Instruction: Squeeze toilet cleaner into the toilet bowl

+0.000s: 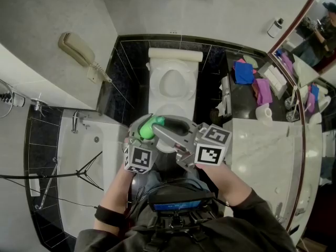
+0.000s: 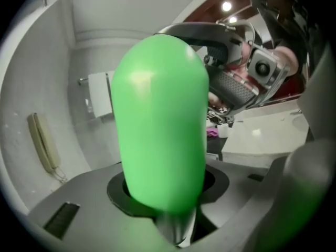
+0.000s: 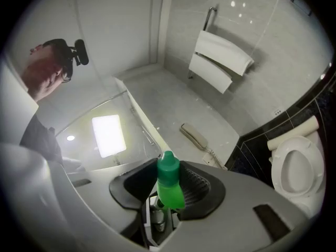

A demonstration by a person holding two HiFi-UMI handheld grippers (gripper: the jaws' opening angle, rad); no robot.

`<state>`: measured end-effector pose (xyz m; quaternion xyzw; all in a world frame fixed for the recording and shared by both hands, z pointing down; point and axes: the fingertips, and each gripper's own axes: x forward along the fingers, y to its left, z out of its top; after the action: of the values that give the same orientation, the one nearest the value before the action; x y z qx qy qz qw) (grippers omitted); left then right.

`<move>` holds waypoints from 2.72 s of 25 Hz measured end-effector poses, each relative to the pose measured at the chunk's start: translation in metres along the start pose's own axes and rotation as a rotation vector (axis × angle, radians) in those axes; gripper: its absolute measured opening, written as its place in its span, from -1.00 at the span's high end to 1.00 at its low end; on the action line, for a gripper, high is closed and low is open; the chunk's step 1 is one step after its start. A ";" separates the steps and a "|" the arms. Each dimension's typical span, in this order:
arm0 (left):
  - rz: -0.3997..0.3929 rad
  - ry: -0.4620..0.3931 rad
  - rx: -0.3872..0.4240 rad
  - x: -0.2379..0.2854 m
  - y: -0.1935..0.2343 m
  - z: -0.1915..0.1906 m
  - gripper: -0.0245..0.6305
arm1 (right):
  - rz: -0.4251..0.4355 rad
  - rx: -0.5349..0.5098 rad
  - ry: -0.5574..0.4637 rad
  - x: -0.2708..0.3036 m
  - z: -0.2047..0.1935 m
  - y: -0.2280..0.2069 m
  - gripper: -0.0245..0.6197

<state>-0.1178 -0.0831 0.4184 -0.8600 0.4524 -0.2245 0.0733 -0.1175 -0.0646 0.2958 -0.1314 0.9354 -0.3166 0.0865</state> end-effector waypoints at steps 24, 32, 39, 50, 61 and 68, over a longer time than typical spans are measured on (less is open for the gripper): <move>-0.653 -0.111 -0.187 -0.053 -0.078 0.056 0.34 | 0.517 -0.375 0.004 -0.022 0.007 0.066 0.42; -0.131 -0.091 -0.092 -0.018 -0.015 0.044 0.34 | 0.231 -0.194 -0.078 -0.009 0.027 0.027 0.13; 0.255 -0.080 0.017 -0.003 0.044 0.036 0.34 | 0.075 -0.017 -0.094 0.000 0.035 0.012 0.03; 0.367 -0.028 0.067 -0.002 0.055 0.021 0.34 | -0.052 0.189 -0.030 0.010 0.011 -0.004 0.10; 0.312 -0.006 0.060 0.000 0.045 0.018 0.34 | -0.042 0.104 -0.023 0.007 0.008 -0.002 0.46; 0.019 -0.023 -0.031 -0.002 0.006 0.014 0.34 | 0.063 -0.057 -0.019 0.004 0.011 0.009 0.47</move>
<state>-0.1164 -0.0863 0.4031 -0.8592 0.4631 -0.2068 0.0675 -0.1199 -0.0654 0.2816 -0.1071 0.9468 -0.2859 0.1015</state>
